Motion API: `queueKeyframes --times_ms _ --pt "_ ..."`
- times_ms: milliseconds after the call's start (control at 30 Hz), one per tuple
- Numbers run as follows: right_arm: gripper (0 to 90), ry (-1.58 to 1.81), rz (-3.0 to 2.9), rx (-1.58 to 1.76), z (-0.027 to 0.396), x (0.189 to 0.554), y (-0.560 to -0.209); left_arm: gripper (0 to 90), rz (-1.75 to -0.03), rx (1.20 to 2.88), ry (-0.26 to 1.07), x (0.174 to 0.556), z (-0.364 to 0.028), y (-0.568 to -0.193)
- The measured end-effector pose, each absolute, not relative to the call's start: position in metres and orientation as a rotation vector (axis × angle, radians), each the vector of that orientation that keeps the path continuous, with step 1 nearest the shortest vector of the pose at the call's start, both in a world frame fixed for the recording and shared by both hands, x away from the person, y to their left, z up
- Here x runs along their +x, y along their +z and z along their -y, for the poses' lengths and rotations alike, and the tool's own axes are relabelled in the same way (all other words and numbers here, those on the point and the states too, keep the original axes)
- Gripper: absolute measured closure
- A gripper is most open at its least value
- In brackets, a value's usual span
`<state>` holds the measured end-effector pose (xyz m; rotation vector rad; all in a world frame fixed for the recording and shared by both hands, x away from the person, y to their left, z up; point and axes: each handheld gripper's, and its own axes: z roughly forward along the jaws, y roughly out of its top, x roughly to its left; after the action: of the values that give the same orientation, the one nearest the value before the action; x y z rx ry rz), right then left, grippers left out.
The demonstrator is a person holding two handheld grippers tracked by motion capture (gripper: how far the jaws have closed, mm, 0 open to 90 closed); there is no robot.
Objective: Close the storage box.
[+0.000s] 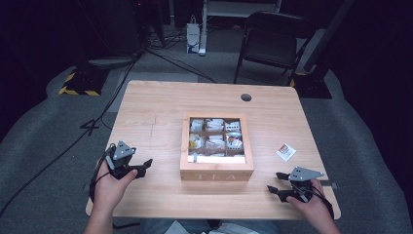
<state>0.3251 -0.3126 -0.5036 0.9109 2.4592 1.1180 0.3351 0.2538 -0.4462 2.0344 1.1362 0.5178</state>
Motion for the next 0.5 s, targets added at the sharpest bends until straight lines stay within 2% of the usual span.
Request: queueKeyframes --times_ms 267,500 --pt "32.8 1.115 -2.461 0.907 0.312 0.325 -0.504 20.4 -1.188 2.062 0.472 0.344 -0.263 -0.470" --pt "32.8 1.115 -2.461 0.908 0.312 0.325 -0.504 18.4 -1.207 2.098 0.490 0.351 -0.271 -0.486"
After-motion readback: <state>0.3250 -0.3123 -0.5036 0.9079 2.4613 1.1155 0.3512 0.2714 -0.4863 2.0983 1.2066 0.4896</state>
